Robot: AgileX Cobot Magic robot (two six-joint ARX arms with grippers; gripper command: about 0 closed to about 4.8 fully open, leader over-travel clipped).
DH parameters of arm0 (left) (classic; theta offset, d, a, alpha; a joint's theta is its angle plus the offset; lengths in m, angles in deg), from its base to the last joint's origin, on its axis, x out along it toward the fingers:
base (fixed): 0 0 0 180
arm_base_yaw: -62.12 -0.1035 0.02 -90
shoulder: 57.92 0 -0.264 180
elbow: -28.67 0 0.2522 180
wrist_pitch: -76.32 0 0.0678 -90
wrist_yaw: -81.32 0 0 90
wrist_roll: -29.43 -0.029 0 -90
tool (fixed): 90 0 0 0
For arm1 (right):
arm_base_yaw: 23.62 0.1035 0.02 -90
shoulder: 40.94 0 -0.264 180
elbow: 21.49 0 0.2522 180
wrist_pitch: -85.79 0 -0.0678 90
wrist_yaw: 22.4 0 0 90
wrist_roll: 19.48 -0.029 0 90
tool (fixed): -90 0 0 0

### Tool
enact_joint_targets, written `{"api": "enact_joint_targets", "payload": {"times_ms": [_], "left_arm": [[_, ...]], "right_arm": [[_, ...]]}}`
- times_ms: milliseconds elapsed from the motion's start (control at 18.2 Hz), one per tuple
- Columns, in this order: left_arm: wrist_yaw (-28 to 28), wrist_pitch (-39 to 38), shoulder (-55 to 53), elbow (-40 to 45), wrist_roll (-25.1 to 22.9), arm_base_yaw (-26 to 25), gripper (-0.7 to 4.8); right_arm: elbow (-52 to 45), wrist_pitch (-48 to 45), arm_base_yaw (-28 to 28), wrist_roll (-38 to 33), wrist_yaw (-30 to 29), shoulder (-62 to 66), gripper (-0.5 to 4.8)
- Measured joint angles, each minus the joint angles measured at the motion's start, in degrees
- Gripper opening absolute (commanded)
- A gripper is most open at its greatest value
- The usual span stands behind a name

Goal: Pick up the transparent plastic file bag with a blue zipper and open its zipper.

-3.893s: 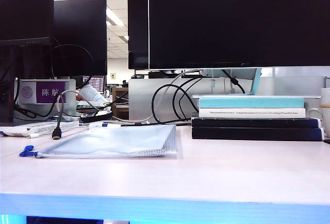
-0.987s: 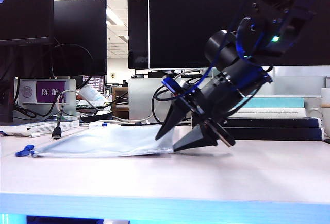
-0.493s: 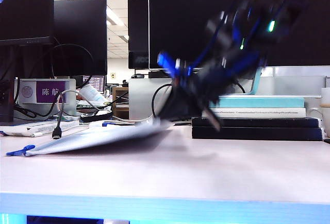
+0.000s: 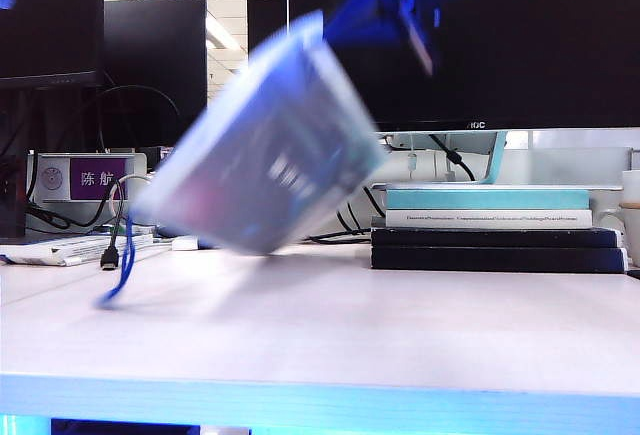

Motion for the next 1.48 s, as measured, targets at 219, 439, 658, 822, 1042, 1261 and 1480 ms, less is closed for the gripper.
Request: {"api": "enact_joint_targets", "payload": {"times_ms": [219, 439, 658, 822, 1042, 1261, 1480], "left_arm": [[-1.22, -1.77, -0.13, 1.16, 0.17, 1.29, 4.45], [0.96, -2.75, -0.17, 1.95, 1.51, 8.07, 4.52], [7.26, -2.82, -0.2, 2.45, -1.95, 13.64, 4.58], [12.46, -2.67, -0.98, 2.58, -2.12, 13.88, 4.58], [6.25, 2.43, -2.38, 2.58, -2.08, 13.94, 3.29], [1.44, 2.49, -6.34, 2.6, -2.1, 13.97, 1.84], [0.52, 3.72, -7.82, 2.6, -2.54, 14.01, -0.05]], "right_arm": [[9.03, 3.26, -0.57, 0.2, -0.04, -0.61, -0.06], [14.64, 6.21, -0.63, 0.0, -0.02, -0.57, -0.06], [17.77, 6.99, -0.63, -0.02, -0.22, -0.59, -0.06], [19.41, 9.07, -0.66, 0.02, -1.57, -0.63, -0.06], [19.39, 9.6, -0.63, -0.15, -2.49, -1.27, -0.06], [20.28, 9.75, -0.66, -0.2, -2.51, -1.66, -0.06], [20.26, 9.84, -0.66, 0.0, -2.47, -1.64, -0.06]]}}
